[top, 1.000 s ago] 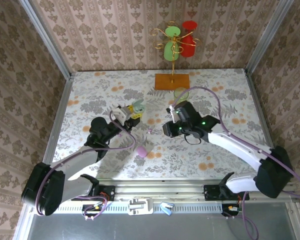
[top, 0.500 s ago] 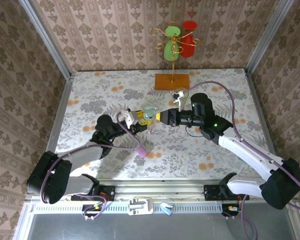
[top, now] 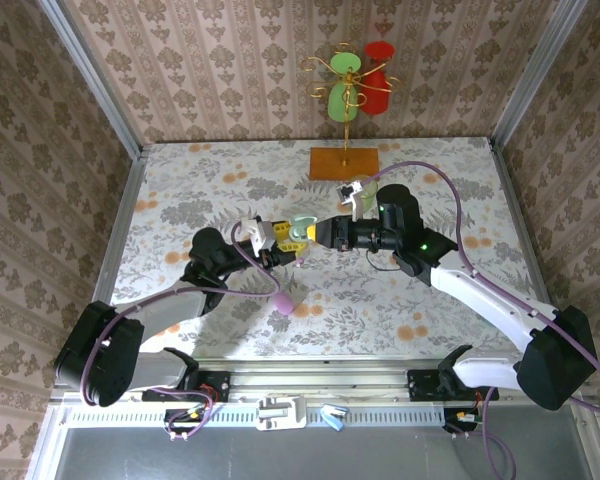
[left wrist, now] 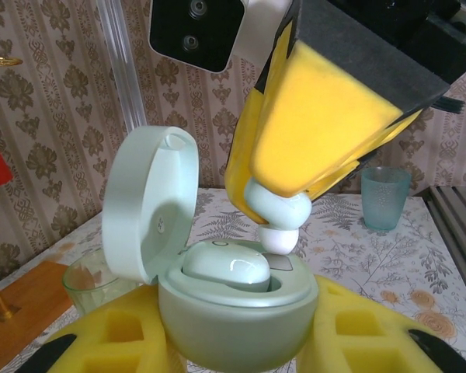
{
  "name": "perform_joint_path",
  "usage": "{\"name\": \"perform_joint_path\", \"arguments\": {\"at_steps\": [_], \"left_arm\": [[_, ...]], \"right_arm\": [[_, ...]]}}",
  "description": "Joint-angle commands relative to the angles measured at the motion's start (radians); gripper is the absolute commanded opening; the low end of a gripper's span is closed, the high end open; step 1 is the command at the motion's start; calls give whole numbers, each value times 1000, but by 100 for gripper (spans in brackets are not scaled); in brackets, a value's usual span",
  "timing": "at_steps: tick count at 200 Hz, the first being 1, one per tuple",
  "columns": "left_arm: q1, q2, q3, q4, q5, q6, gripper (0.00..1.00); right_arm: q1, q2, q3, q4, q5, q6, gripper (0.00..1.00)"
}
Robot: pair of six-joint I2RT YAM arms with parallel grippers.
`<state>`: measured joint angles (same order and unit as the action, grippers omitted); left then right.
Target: Insert wireless bluetooth earbuds into charging case
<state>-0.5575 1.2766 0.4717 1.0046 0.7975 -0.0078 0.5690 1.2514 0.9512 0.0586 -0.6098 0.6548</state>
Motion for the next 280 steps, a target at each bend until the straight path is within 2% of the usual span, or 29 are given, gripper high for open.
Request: {"name": "perform_joint_path", "arguments": {"at_steps": [1, 92, 117, 165, 214, 280], "left_arm": [[-5, -8, 28, 49, 36, -24, 11], [-6, -5, 44, 38, 52, -16, 11], [-7, -8, 48, 45, 44, -21, 11], [-12, 4, 64, 56, 35, -24, 11], [-19, 23, 68, 75, 51, -37, 11], [-22, 27, 68, 81, 53, -41, 10]], "right_arm": [[-9, -14, 7, -21, 23, -30, 21], [-20, -44, -26, 20, 59, -25, 21], [-23, -40, -2, -33, 46, -44, 22], [-23, -19, -18, -3, 15, -18, 22], [-23, -13, -8, -21, 44, -6, 24], [-23, -73, -18, -46, 109, -18, 42]]}}
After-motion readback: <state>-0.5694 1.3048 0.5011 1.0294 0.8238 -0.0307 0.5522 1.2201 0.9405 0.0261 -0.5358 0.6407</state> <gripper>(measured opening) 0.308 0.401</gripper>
